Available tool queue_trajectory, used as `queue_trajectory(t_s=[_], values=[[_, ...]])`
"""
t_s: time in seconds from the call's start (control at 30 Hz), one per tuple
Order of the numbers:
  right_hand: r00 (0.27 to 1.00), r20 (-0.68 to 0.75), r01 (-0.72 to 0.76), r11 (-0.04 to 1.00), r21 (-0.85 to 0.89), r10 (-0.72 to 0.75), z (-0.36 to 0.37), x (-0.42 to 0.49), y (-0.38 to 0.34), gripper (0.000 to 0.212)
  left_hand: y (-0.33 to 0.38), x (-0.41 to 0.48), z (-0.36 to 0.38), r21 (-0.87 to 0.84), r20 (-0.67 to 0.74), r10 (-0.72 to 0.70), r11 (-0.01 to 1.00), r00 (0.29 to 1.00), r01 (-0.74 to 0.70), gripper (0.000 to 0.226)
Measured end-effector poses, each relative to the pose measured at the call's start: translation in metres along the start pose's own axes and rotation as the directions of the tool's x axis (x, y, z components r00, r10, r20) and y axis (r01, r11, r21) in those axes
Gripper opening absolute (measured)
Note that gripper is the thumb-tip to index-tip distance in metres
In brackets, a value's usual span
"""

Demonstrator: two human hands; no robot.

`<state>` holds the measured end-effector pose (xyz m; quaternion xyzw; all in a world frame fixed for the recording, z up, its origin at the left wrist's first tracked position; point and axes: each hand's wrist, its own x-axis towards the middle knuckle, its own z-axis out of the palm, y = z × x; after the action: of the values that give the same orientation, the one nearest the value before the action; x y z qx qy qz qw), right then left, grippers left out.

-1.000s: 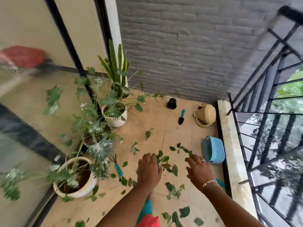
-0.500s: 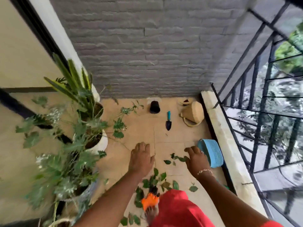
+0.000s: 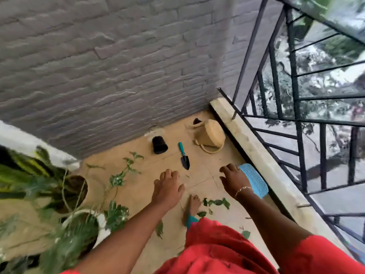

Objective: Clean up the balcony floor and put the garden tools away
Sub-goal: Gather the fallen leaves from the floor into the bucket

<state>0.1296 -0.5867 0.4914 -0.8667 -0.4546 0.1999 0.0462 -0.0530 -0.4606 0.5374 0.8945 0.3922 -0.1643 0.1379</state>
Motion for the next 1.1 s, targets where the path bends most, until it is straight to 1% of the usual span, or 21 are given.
queue_trajectory(t_s=[0.1,0.17,0.27,0.37,0.47,0.6,0.7,0.8,0.93,1.03,1.1], values=[[0.997,0.052,-0.061,0.998,0.020,0.060,-0.018,0.037,0.008,0.037,-0.006,0.060,-0.026,0.105,0.091,0.118,0.986,0.989,-0.127,0.041],[0.993,0.066,-0.097,0.995,0.023,0.096,-0.031,0.060,0.016,0.037,-0.003,0.100,-0.047,0.165,0.124,0.177,0.967,0.976,-0.196,0.043],[0.981,0.094,-0.178,0.983,0.054,0.172,-0.048,0.083,0.028,0.038,0.009,0.144,-0.066,0.188,0.129,0.225,0.951,0.966,-0.247,0.044],[0.961,0.075,-0.273,0.956,0.103,0.266,-0.058,0.091,0.038,0.037,0.031,0.172,-0.078,0.194,0.150,0.298,0.926,0.943,-0.324,0.037],[0.918,0.046,-0.396,0.903,0.165,0.394,-0.061,0.087,0.046,0.035,0.054,0.193,-0.083,0.204,0.215,0.405,0.871,0.889,-0.446,0.035],[0.824,0.061,-0.559,0.789,0.254,0.563,-0.049,0.076,0.058,0.034,0.085,0.220,-0.088,0.255,0.304,0.535,0.752,0.789,-0.608,0.034],[0.718,0.085,-0.677,0.664,0.318,0.691,-0.036,0.064,0.059,0.033,0.105,0.243,-0.088,0.291,0.380,0.594,0.652,0.710,-0.701,0.034],[0.605,0.099,-0.755,0.529,0.388,0.790,-0.022,0.059,0.049,0.032,0.120,0.270,-0.086,0.251,0.417,0.662,0.574,0.622,-0.780,0.035],[0.385,0.146,-0.833,0.275,0.479,0.911,-0.013,0.059,0.020,0.032,0.134,0.302,-0.096,0.241,0.469,0.760,0.379,0.449,-0.894,0.034],[0.196,0.193,-0.832,0.059,0.552,0.961,-0.014,0.064,-0.012,0.032,0.131,0.323,-0.108,0.208,0.486,0.798,0.290,0.356,-0.934,0.032],[0.081,0.210,-0.802,-0.061,0.594,0.974,-0.015,0.068,-0.038,0.033,0.125,0.333,-0.114,0.178,0.508,0.808,0.242,0.299,-0.954,0.031]])
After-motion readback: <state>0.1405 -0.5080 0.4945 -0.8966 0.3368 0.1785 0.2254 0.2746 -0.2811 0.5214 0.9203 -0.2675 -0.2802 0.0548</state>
